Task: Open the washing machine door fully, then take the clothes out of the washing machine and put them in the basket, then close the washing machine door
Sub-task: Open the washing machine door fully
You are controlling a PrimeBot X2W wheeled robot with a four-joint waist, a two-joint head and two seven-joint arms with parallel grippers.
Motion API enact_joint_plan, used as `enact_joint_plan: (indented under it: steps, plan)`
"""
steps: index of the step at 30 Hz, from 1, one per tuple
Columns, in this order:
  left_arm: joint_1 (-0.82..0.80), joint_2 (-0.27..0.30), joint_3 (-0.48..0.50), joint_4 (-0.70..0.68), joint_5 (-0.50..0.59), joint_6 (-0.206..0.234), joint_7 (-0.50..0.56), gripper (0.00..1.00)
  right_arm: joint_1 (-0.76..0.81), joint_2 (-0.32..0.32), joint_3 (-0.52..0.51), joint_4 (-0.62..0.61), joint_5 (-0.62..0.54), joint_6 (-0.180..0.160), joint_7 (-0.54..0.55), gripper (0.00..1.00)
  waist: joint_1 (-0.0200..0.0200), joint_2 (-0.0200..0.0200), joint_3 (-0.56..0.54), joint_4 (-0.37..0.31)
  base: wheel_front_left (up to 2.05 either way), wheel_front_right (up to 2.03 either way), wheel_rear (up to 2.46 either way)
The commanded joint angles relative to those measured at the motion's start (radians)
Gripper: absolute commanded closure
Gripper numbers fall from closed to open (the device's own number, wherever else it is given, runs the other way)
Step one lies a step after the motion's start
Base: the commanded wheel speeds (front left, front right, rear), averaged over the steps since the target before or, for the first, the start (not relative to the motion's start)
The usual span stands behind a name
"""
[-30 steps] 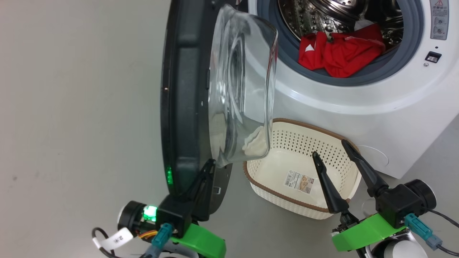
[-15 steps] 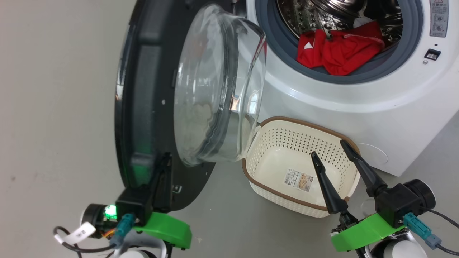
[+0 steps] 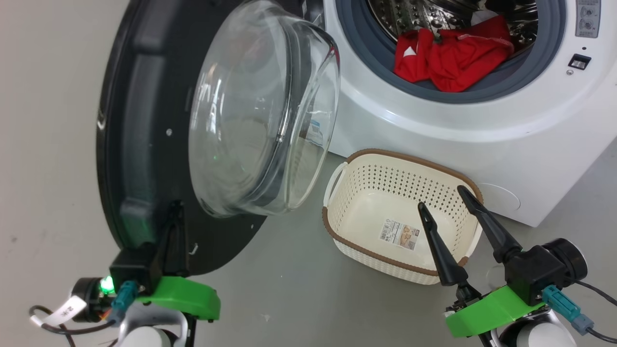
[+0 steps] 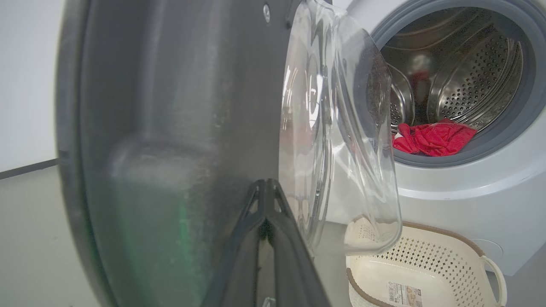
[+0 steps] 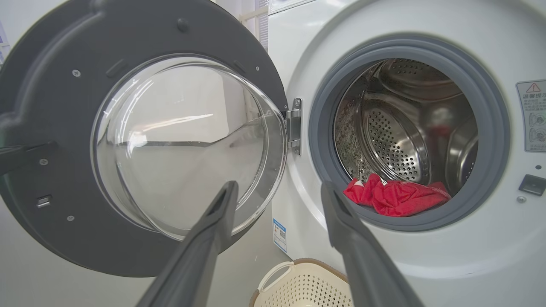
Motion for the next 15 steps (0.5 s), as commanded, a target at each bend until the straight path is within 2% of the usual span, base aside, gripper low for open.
enact_joint_plan:
  steps: [1,15]
  plan:
    - [-0.049,0.048,0.061,0.003,-0.008,0.020,-0.009,1.00,-0.031,0.003,0.029,-0.031,-0.011,0.006,0.005,0.00,0.0000,0.0000,0.003,-0.001,0.00,0.00,0.00]
    - [-0.138,0.061,0.104,0.099,-0.041,0.014,-0.043,1.00,-0.025,0.003,0.033,-0.045,-0.023,0.006,0.028,0.00,0.0000,0.0000,0.009,-0.004,0.00,0.00,0.00]
